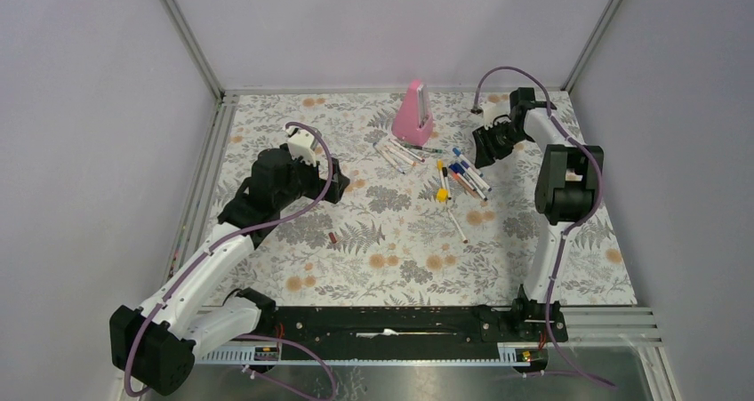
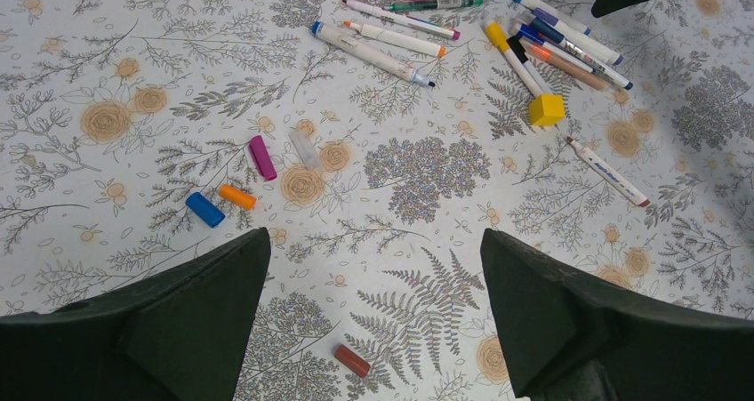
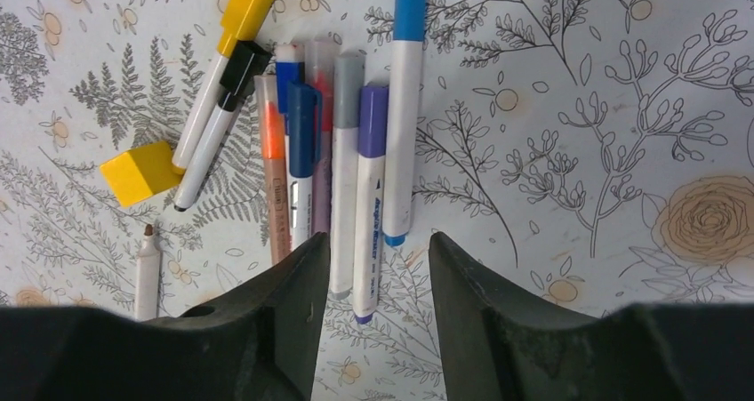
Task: Open the pen caps
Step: Pick up the pen from the center of the board.
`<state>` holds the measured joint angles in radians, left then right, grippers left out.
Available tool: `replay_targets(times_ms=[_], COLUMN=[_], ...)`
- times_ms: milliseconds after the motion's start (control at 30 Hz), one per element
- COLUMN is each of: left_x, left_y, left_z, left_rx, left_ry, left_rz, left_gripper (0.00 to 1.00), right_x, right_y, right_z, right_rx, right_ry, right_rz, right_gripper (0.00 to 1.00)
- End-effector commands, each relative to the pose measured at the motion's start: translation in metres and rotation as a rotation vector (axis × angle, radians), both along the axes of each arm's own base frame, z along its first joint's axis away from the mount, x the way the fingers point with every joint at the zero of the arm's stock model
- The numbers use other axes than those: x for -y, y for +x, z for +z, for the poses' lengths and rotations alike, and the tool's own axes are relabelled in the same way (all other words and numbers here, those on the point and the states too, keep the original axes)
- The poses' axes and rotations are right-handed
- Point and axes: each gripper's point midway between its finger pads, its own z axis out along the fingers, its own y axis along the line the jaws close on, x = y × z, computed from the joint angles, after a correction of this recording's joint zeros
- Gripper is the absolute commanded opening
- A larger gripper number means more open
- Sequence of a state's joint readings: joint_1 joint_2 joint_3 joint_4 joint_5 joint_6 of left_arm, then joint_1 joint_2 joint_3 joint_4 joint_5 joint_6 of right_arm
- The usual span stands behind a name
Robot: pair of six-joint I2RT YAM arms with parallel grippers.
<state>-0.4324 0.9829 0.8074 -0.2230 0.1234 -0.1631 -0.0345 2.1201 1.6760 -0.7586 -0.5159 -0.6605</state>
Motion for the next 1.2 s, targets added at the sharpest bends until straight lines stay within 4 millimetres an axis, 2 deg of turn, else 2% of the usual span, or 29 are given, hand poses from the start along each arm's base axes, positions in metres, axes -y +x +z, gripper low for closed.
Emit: replay_targets(times_ms=[0,400,500,533,733,867,1167], left_x=[0.000,-0.001,0.000,0.000,0.000,0.000,0.000], left_y=[0.009,0.010,0.010,0.010,0.010,0.010,0.010], left_z=[0.012,0.010,0.010,0.010,0.010,0.010,0.009], left_rx=[0.064,0.059,0.059,0.059,0.058,0.058,0.056], left_ry=[-0.007,-0.001,-0.002,-0.003,-0.003,-0.003,-0.003], left_rz=[0.007,0.012,0.011,0.011,0.010,0.010,0.008], left_gripper=[0.99,0.99,0.99,0.99,0.99,0.99,0.99], right_x=[-0.002,-0.007,-0.003,-0.014,-0.015,-0.012,0.011], right_y=[0.005,0.025,0.027,0.026,0.027,0.028,0.032], right_z=[-0.002,-0.016,-0.021,-0.023,-0.031,-0.036,-0.049], right_rx=[-0.026,-0.052,-0.060,-0.062,-0.069,-0.073,-0.048], right_ry=[-0.004,-0.033,-0.053,-0.063,-0.105,-0.146,-0.313], right_rz=[0.019,0.025,0.017,0.043,0.057,0.056,0.036], right_gripper=[0.51,0.48,0.47,0.47,0.44,0.43,0.39])
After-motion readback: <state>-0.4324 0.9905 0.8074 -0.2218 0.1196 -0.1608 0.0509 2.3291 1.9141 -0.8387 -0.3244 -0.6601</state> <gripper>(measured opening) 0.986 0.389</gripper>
